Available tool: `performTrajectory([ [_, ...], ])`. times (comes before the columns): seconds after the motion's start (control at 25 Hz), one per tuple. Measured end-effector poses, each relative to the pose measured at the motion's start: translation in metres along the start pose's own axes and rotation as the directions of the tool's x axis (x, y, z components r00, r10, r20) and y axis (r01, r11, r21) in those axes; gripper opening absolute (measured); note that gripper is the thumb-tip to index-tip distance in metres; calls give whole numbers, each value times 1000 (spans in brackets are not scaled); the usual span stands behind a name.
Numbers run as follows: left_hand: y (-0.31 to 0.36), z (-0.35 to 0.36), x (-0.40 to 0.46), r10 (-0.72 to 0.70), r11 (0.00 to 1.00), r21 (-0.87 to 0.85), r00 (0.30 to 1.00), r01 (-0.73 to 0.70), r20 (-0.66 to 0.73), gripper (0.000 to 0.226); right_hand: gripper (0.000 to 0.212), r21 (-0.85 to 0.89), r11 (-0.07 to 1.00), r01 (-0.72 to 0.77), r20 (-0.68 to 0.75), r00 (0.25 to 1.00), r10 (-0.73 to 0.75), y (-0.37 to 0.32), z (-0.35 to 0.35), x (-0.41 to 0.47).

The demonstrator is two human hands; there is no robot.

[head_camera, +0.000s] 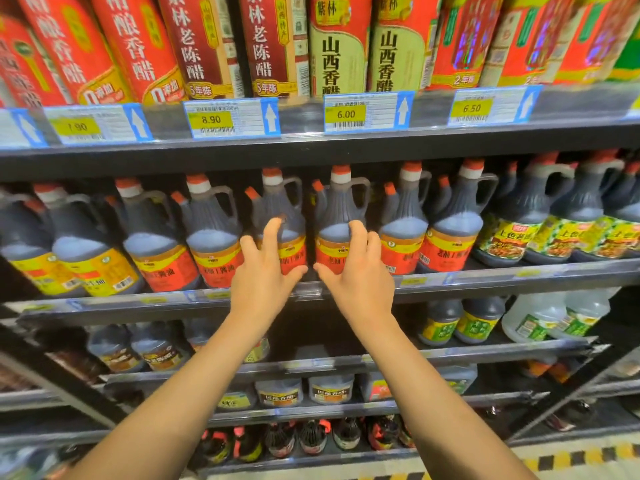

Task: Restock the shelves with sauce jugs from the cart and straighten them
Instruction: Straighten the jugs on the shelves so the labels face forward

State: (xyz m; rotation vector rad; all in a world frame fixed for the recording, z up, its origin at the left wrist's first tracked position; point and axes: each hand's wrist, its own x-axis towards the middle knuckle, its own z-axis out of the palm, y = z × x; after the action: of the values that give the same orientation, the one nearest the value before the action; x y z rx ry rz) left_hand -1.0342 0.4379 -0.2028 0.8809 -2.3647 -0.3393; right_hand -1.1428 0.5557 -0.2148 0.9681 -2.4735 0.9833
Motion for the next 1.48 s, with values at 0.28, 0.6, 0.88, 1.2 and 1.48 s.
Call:
performTrajectory([
  [0.28, 0, 2, -2, 22, 996, -85, 1000, -22, -3, 90, 78, 115, 993, -2, -12, 1000, 3, 6, 2, 1],
  [0.6, -9, -3, -3, 42, 979, -200, 998, -31, 49, 95, 76, 101, 995, 13, -7, 1000, -12, 10, -3, -4],
  [0.88, 1, 6, -12, -30, 967, -254, 999, 25, -17, 94, 80, 167, 985, 47, -18, 999, -45, 17, -2, -13],
  [1.2, -10, 5, -14, 38, 966, -254, 999, -45, -33, 92, 77, 356, 934, 23, -61, 998, -1, 26, 1, -17],
  [1.48, -16, 2, -13, 69, 954, -291, 998, -65, 3, 94, 78, 348, 937, -10, -34, 999, 23, 26, 0, -16],
])
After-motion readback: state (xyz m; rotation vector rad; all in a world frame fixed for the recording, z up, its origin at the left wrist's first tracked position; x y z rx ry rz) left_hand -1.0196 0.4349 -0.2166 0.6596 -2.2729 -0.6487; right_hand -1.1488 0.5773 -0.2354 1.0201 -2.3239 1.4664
